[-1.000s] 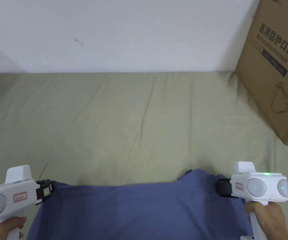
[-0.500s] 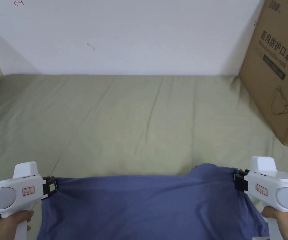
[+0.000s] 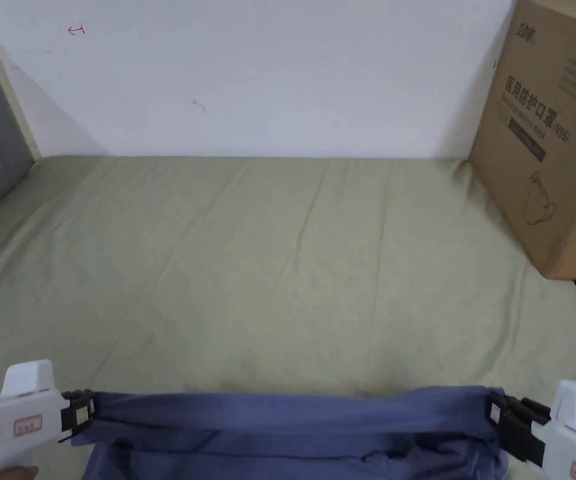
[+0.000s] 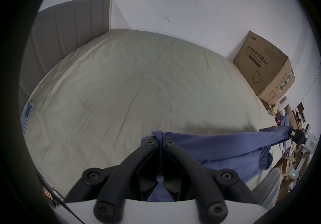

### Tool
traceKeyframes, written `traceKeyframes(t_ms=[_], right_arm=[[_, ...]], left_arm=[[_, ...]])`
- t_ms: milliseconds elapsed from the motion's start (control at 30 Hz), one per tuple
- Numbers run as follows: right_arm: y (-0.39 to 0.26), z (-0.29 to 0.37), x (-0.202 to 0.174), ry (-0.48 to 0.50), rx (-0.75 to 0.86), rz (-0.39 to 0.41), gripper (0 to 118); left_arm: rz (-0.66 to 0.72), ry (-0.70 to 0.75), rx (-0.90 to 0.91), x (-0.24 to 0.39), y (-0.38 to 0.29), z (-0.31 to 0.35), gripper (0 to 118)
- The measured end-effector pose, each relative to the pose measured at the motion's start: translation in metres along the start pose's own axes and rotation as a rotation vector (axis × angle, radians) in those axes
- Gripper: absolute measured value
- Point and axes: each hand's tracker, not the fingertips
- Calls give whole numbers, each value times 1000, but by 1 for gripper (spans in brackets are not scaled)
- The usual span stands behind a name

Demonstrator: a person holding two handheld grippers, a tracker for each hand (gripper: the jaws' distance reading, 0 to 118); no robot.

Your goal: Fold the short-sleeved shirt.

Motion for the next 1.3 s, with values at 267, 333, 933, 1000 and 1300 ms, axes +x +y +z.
traceKeyframes(t_ms=[267, 333, 933, 1000, 1300], right_arm=[[-84, -4, 13, -49, -191, -122, 4], [-101, -16, 25, -79, -233, -132, 4], [-23, 32, -52, -183, 21, 46, 92], [-1, 41, -65, -169, 124, 93, 92], [47, 60, -133, -233, 440, 245, 77]], left_arm=[[39, 36, -95, -15, -81, 7, 0], [34, 54, -116, -15, -93, 5, 0], [-38, 104, 153, 29, -59, 47, 109], [-67, 95, 255, 44, -41, 64, 109], [-205, 122, 663, 110, -1, 111, 95]])
